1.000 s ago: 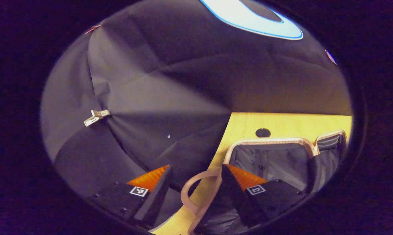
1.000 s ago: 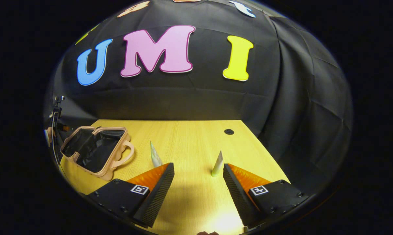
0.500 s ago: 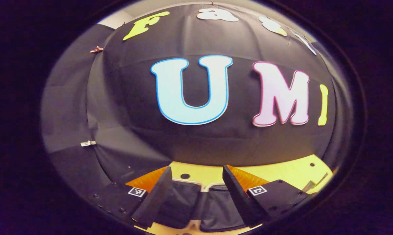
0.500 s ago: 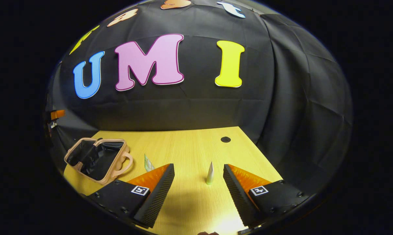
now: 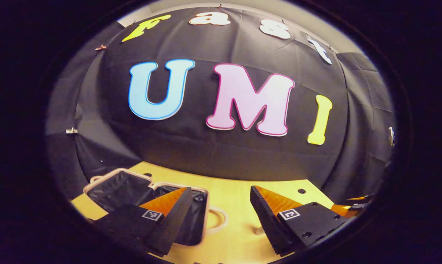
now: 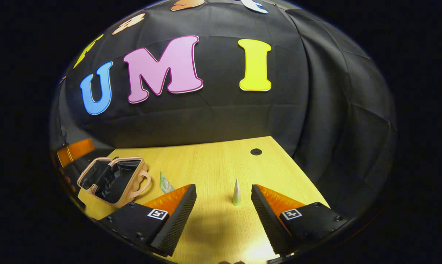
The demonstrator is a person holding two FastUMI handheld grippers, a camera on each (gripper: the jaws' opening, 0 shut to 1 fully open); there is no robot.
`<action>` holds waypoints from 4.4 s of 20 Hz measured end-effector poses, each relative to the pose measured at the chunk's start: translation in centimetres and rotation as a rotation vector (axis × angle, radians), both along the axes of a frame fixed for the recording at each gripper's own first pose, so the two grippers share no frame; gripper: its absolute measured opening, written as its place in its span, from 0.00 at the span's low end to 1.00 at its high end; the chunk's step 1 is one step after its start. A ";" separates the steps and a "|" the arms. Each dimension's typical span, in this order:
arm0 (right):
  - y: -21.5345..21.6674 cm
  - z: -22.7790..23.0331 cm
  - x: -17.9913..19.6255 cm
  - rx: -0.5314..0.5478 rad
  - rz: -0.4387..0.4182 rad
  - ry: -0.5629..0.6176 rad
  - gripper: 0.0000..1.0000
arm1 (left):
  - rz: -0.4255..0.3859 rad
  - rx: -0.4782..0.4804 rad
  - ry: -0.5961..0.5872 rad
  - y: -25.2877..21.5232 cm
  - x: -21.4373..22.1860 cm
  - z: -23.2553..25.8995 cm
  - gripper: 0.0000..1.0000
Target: First open the suitcase, pack the skin care products into it, and then close the suitcase.
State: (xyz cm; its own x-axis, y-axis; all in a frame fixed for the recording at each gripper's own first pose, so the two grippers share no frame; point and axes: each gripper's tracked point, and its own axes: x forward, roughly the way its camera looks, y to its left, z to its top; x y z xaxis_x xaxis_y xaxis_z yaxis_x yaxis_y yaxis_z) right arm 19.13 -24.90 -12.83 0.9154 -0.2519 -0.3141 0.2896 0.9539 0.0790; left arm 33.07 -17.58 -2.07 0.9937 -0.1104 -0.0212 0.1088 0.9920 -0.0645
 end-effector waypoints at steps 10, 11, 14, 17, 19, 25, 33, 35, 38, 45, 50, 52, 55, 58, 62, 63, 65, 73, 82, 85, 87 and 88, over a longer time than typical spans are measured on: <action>-2.8 -5.4 4.2 0.079 -0.016 0.057 0.96 | -0.251 0.125 0.217 -11.6 5.0 -14.8 0.96; -3.1 -5.8 4.7 0.090 -0.012 0.062 0.96 | -0.248 0.132 0.244 -12.0 6.1 -16.0 0.96; -4.2 -7.9 5.9 0.074 -0.003 0.101 0.96 | -0.194 0.151 0.261 -12.4 9.0 -18.4 0.97; -4.9 -9.1 7.3 0.068 0.002 0.104 0.96 | -0.151 0.135 0.273 -13.1 10.5 -19.4 0.95; -4.8 -10.0 8.4 0.078 0.006 0.109 0.96 | -0.113 0.119 0.310 -13.4 11.7 -20.7 0.94; -4.4 -12.3 10.9 0.112 0.017 0.131 0.96 | -0.066 0.147 0.342 -13.2 13.5 -21.8 0.55; -6.0 -14.9 12.6 0.080 -0.021 0.166 0.96 | -0.083 0.163 0.339 -13.2 13.6 -21.9 0.47; -5.6 -15.2 13.0 0.085 0.000 0.170 0.95 | -0.087 0.162 0.340 -13.3 13.6 -21.8 0.48; -5.5 -16.4 12.9 0.090 0.005 0.224 0.48 | -0.087 0.162 0.339 -13.4 13.6 -21.8 0.47; -3.5 -13.6 11.0 0.088 0.104 0.212 0.18 | -0.117 0.167 0.316 -13.5 13.3 -21.8 0.48; -2.5 -10.0 8.1 0.024 0.133 0.181 0.26 | -0.119 0.102 0.253 -12.1 11.3 -18.1 0.47; -1.3 -8.2 6.8 0.016 0.150 0.168 0.26 | -0.123 0.080 0.227 -10.3 9.6 -15.2 0.47; 1.6 -5.9 5.1 0.020 0.203 0.162 0.26 | -0.107 0.038 0.195 -5.9 6.9 -10.6 0.47; 4.3 -3.5 4.3 0.008 0.247 0.140 0.26 | -0.012 -0.008 0.201 0.8 5.3 -7.1 0.47; 9.0 -1.7 4.5 0.068 0.344 0.106 0.26 | 0.130 -0.035 0.229 10.2 6.5 -5.0 0.48; 10.1 -1.4 4.6 0.069 0.377 0.105 0.26 | 0.165 -0.020 0.239 12.3 7.2 -5.1 0.45; 12.2 -0.9 4.9 0.070 0.432 0.096 0.26 | 0.201 0.011 0.259 15.9 8.7 -5.0 0.45; 15.3 -0.1 4.0 0.068 0.493 0.093 0.26 | 0.078 0.139 0.682 23.3 11.8 -12.7 0.48; 14.7 0.0 3.9 0.066 0.444 0.122 0.26 | 0.011 0.251 0.950 23.3 13.2 -18.0 0.46; 16.0 -0.2 4.0 0.061 0.465 0.153 0.26 | 0.062 0.250 0.924 23.7 13.4 -17.4 0.48; 17.7 0.6 4.7 0.042 0.494 0.159 0.26 | 0.073 0.185 0.784 22.7 13.8 -14.9 0.71; 18.7 1.3 5.2 0.012 0.518 0.158 0.26 | 0.078 0.142 0.703 22.4 13.5 -13.0 0.77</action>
State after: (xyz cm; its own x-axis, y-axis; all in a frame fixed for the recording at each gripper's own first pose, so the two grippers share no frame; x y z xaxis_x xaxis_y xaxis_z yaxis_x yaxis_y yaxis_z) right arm 24.29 -6.20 -11.54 0.8600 0.2244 -0.4584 -0.2091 0.9742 0.0846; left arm 46.62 4.82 -15.08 0.7445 0.0113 -0.6675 0.0177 0.9992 0.0367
